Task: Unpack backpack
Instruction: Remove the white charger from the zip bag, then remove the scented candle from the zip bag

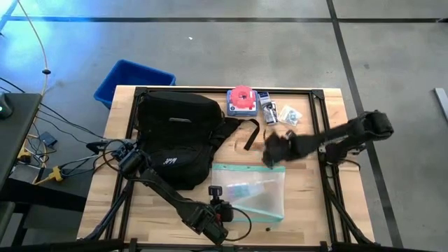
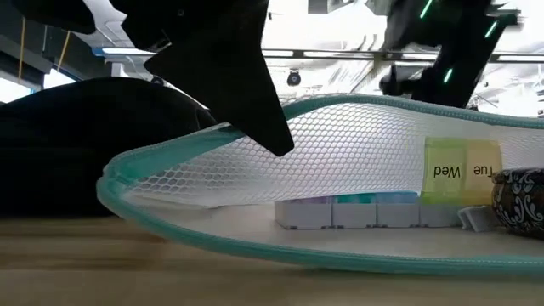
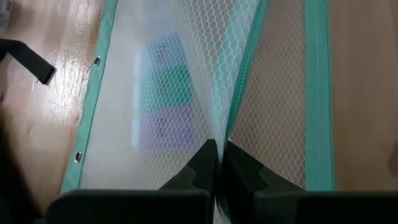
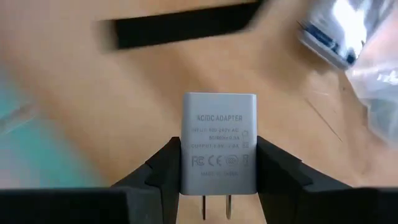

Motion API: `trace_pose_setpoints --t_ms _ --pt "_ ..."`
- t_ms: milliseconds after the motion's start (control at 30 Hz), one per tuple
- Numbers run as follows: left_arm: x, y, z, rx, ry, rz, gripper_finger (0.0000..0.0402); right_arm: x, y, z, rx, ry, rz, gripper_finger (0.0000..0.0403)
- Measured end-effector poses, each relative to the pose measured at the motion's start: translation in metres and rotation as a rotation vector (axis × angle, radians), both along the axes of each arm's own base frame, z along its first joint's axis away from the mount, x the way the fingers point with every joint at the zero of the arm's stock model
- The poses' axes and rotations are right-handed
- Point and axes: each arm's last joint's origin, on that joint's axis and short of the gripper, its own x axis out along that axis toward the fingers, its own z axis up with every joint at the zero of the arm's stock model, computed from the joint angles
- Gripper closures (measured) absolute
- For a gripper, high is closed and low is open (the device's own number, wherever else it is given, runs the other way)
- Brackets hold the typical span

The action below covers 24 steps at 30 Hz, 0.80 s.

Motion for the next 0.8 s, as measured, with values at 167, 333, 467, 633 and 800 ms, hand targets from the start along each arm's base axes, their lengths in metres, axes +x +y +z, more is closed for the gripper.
trace_pose_setpoints --t_ms 167,333,467,633,800 --pt "0.001 0.000 0.000 0.000 -0.004 0.001 0.0402 -0.018 -0.072 -0.017 0.034 0.086 -0.119 0.0213" --pt "0.003 0.003 0.000 -0.007 -0.010 0.017 0.0402 -0.026 -0.118 0.006 0.131 0.101 -0.199 0.0087" --pt "0.003 0.004 0.000 -0.021 -0.027 0.047 0.0402 -0.019 -0.114 0.030 0.183 0.117 -0.139 0.0024" --pt "0.003 0.004 0.000 -0.013 -0.052 0.074 0.0402 0.000 -0.032 0.057 0.152 0.004 0.161 0.0008" --pt "0.004 0.003 0.001 -0.008 -0.085 0.094 0.0402 -0.005 0.097 0.069 0.142 -0.287 0.420 0.0025"
